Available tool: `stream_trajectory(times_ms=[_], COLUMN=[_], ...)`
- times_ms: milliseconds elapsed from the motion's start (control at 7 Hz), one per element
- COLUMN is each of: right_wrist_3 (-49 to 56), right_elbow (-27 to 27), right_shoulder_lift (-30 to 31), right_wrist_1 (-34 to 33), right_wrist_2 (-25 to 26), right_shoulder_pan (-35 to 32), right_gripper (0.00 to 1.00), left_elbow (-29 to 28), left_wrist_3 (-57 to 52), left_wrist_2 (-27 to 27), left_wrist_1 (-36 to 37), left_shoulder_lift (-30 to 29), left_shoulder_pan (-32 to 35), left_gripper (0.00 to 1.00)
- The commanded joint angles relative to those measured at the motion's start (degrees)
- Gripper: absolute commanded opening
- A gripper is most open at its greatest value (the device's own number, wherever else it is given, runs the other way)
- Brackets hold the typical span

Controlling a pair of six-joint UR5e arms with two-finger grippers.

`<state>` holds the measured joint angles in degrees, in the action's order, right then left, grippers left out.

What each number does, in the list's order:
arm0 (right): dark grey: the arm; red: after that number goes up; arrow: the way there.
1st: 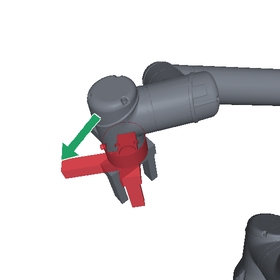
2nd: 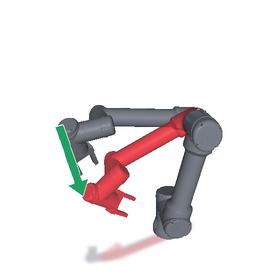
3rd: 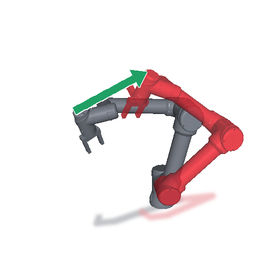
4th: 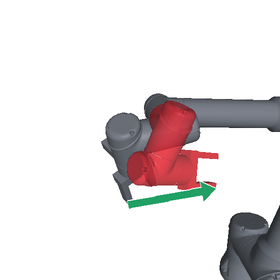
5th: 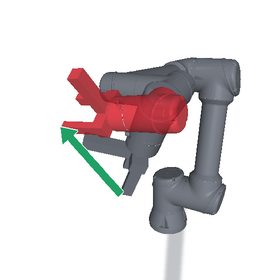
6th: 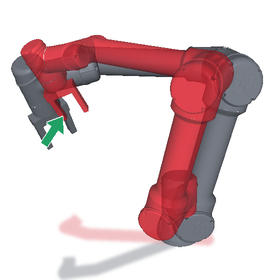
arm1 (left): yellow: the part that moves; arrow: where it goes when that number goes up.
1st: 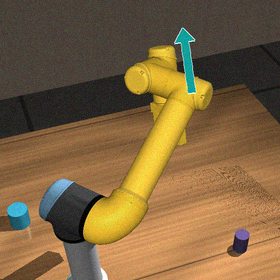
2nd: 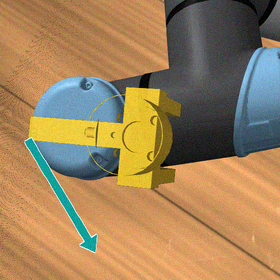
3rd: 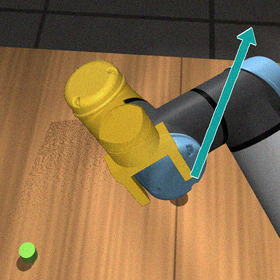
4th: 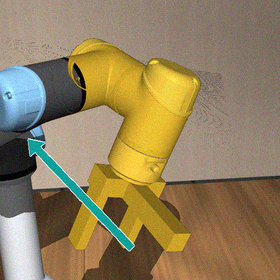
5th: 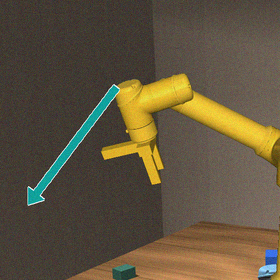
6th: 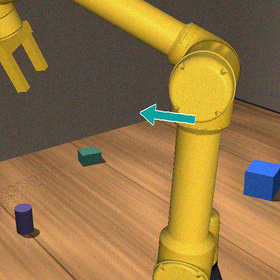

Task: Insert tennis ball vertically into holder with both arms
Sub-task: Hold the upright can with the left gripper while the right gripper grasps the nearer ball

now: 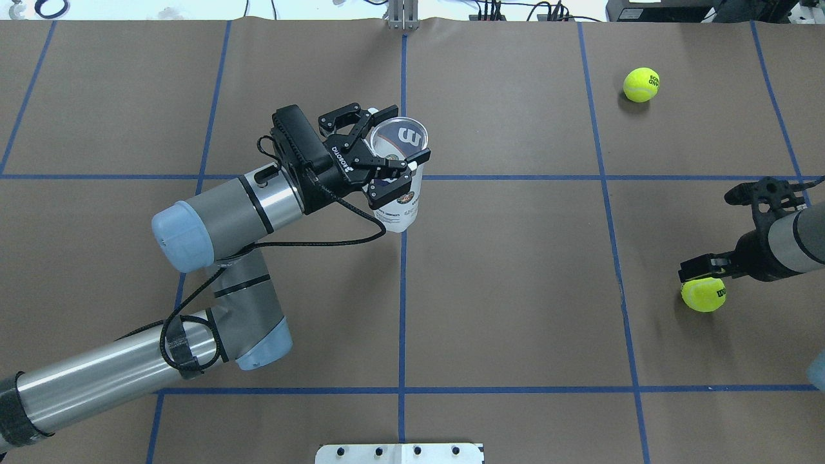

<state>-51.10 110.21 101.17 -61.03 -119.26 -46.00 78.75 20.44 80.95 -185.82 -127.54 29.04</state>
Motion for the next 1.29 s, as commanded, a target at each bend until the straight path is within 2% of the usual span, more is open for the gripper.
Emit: stream_trajectory(times_ms=[0, 571, 714, 857, 1000, 1143], right_wrist_3=[-0.1, -0.2, -0.2, -0.2, -0.2, -0.2], right_elbow=[-3.8, -5.1, -5.5, -5.5, -5.4, -5.4], right_shoulder_lift=[-0.4, 0.0, 0.1, 0.1, 0.2, 0.1], right_wrist_1=[4.0, 5.1, 5.1, 5.0, 5.1, 5.1], right_wrist_2=[0.2, 0.2, 0.2, 0.2, 0.1, 0.1], right_shoulder_pan=[0.8, 2.7, 2.8, 2.8, 2.8, 2.8], right_gripper=[0.99, 0.97, 0.93, 0.81, 0.38, 0.06], left_elbow=[-0.1, -0.4, -0.4, -0.4, -0.4, -0.5], left_wrist_3=[0.0, 0.0, 0.0, 0.0, 0.1, 0.1], left_wrist_2=[-0.3, -0.3, -0.3, -0.7, -0.8, -0.8], left_wrist_1=[-0.1, -0.1, -0.1, -0.1, -0.2, -0.2], left_shoulder_lift=[-0.3, -0.3, -0.1, -0.3, -0.3, -0.3], left_shoulder_pan=[-0.6, -1.1, -1.5, -1.7, -2.0, -2.1], left_gripper=[0.79, 0.78, 0.78, 0.78, 0.78, 0.78])
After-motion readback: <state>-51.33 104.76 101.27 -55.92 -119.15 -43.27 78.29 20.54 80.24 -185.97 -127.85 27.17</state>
